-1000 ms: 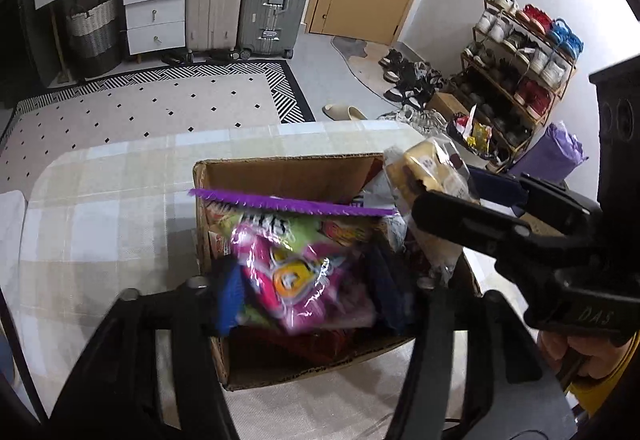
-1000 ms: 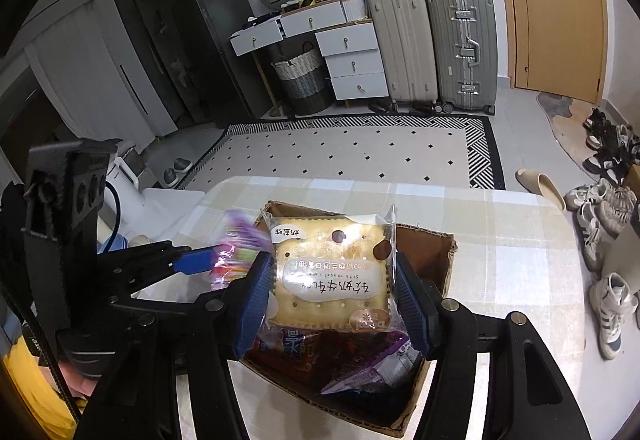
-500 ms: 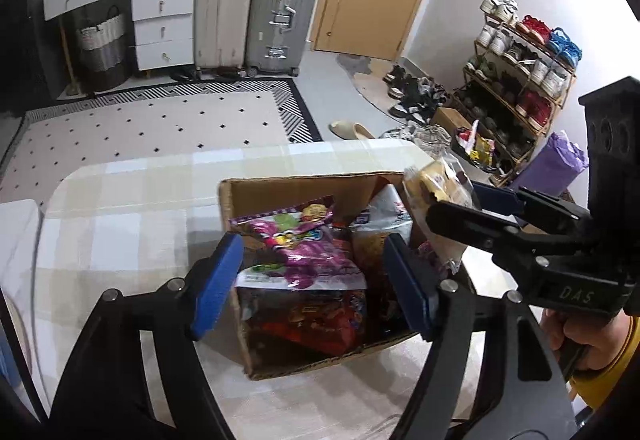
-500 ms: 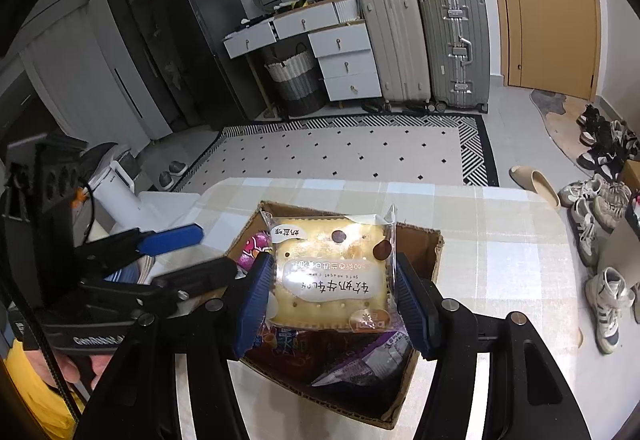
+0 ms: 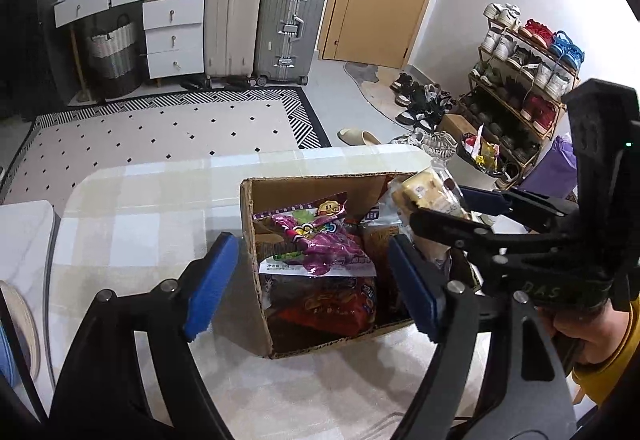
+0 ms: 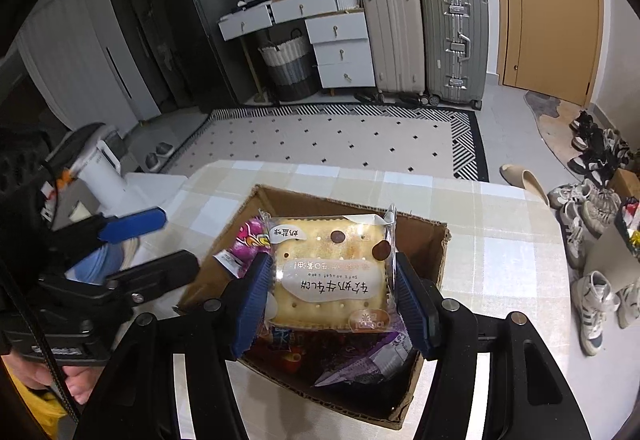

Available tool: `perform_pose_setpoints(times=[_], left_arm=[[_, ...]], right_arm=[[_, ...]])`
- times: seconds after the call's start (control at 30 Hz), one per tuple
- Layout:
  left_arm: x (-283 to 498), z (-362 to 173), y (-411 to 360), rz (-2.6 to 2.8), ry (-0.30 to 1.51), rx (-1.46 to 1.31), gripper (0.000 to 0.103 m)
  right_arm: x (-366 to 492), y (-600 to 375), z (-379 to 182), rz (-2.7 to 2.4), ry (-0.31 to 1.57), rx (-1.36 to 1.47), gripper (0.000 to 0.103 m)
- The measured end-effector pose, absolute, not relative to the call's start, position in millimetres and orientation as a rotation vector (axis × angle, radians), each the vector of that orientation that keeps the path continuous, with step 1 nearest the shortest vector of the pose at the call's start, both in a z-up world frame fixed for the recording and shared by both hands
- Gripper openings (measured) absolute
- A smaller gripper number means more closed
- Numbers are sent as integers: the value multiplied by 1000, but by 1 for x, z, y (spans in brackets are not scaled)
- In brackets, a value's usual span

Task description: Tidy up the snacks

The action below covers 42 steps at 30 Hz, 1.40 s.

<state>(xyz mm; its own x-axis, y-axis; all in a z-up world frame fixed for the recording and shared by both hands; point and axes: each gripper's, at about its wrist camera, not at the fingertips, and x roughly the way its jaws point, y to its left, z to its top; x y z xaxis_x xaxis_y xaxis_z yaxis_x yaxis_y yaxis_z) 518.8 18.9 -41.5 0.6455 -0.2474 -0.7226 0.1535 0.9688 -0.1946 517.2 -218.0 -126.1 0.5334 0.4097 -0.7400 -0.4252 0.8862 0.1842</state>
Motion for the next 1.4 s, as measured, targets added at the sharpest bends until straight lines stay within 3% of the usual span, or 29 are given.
perform_pose_setpoints(times=[0.13, 0.57, 0.9, 1.1, 1.2, 1.4], left_arm=[[511, -37, 19, -223, 826, -116, 78], [489, -19, 16, -196, 817, -91, 79], [423, 50, 3, -178, 677, -41, 80], [353, 109, 3, -142, 513, -23, 87], [311, 137, 5, -111, 424, -15, 102], [216, 177, 20, -85, 299, -82, 102]], right_arm=[[516, -215, -127, 490, 874, -39, 66], [488, -229, -98, 506, 811, -23, 66], [415, -245, -31, 534, 658, -31, 66], [334, -261, 18, 567, 466, -83, 79], [293, -267, 42, 593, 380, -108, 90], [218, -285, 72, 613, 244, -80, 102]])
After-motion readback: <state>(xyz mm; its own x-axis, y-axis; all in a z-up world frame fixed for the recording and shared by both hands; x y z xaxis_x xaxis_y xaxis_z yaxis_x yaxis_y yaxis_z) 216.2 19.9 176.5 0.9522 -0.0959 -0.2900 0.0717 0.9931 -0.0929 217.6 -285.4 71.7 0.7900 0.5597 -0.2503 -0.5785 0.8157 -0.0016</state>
